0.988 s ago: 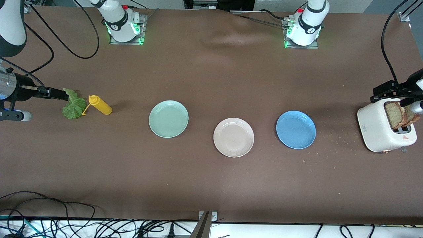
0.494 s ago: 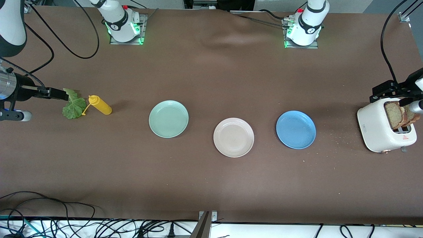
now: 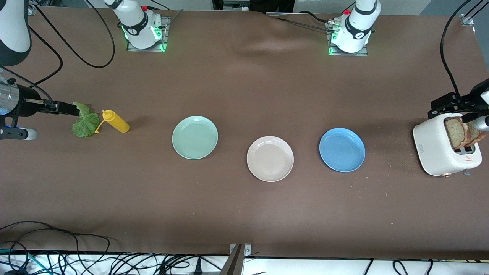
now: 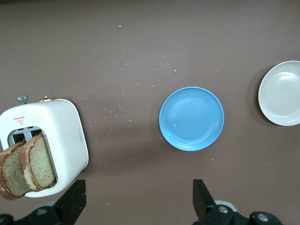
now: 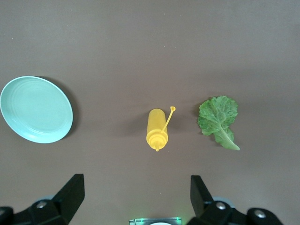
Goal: Make sandwich on beige plate with both arms
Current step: 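Lower the left gripper onto the bread slice in the toaster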
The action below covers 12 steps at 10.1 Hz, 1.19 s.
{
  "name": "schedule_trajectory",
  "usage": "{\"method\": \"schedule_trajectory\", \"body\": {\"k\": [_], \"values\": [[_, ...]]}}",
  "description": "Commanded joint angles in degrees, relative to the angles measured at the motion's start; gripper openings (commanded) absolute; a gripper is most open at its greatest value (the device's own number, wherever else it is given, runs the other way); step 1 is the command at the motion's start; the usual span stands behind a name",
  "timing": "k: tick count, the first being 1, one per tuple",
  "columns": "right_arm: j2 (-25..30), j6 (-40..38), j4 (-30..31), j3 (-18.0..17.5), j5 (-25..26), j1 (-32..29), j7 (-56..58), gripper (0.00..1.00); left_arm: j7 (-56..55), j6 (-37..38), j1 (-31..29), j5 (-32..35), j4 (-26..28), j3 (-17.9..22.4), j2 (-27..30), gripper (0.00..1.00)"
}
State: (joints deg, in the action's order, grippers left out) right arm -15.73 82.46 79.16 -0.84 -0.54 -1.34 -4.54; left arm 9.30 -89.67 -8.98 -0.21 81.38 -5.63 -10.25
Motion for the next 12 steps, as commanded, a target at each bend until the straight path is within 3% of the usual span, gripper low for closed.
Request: {"method": "schedule_trajectory", "body": {"k": [1, 4, 6, 8, 12], "values": [[0.0, -0.8, -0.7, -0.5, 0.1, -0.2, 0.3, 1.0, -0.4, 0.8, -0.2, 0.6, -0.8, 0.3, -1.4, 1.0], [0.0, -0.8, -0.7, -0.5, 0.1, -0.2, 0.3, 1.0, -0.3, 0.6, -2.2, 3.9, -0.9, 0.3, -5.1, 1.0], [0.0, -0.8, -0.7, -0.6, 0.1, -0.2, 0.2, 1.0, 0.2, -0.2, -6.2, 4.2, -1.1, 0.6, -11.3, 1.0], [0.0, -0.8, -0.7, -0.6, 0.1, -0.1, 0.1, 1.0, 0.5, -0.5, -8.1, 4.7, -1.2, 0.9, -11.8, 1.0], [0.0, -0.7, -0.7, -0.6, 0.1, -0.2, 0.3, 1.0, 1.2, -2.1, -10.0, 11.9, -1.2, 0.7, -13.7, 1.0]]}}
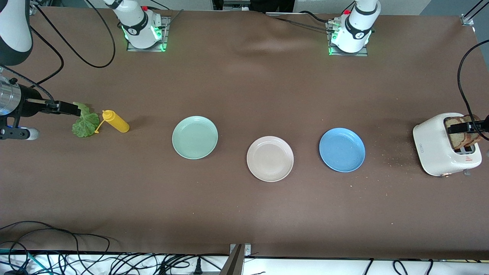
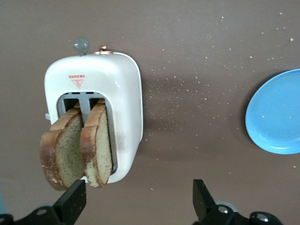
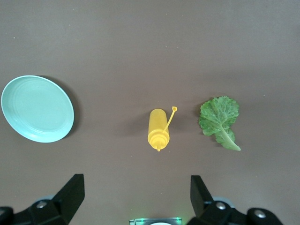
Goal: Make sandwich on beige plate with both arms
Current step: 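Lower the left gripper onto the bread slice in the toaster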
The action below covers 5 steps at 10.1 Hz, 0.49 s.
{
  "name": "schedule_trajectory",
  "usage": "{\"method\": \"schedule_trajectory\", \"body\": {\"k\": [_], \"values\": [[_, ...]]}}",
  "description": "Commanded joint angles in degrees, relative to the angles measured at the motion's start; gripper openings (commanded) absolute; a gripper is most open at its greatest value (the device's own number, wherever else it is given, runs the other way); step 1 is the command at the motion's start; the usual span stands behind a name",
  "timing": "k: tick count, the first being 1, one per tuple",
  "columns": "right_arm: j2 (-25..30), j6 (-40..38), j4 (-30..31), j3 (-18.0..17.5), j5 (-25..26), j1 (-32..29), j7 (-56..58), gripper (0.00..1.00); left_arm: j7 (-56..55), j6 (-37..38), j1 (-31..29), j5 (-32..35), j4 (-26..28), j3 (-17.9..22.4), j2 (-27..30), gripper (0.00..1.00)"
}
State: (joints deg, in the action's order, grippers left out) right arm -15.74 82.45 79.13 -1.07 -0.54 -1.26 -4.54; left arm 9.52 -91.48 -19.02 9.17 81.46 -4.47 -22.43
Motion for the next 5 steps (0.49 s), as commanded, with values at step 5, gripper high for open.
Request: {"method": "schedule_trajectory", "body": {"k": [5], "values": [[0.0, -0.7, -0.7, -0.3, 0.1, -0.2, 0.2, 1.0, 7.2, -8.6, -2.3, 5.6, 4.5, -0.4, 0.5, 1.0]]}}
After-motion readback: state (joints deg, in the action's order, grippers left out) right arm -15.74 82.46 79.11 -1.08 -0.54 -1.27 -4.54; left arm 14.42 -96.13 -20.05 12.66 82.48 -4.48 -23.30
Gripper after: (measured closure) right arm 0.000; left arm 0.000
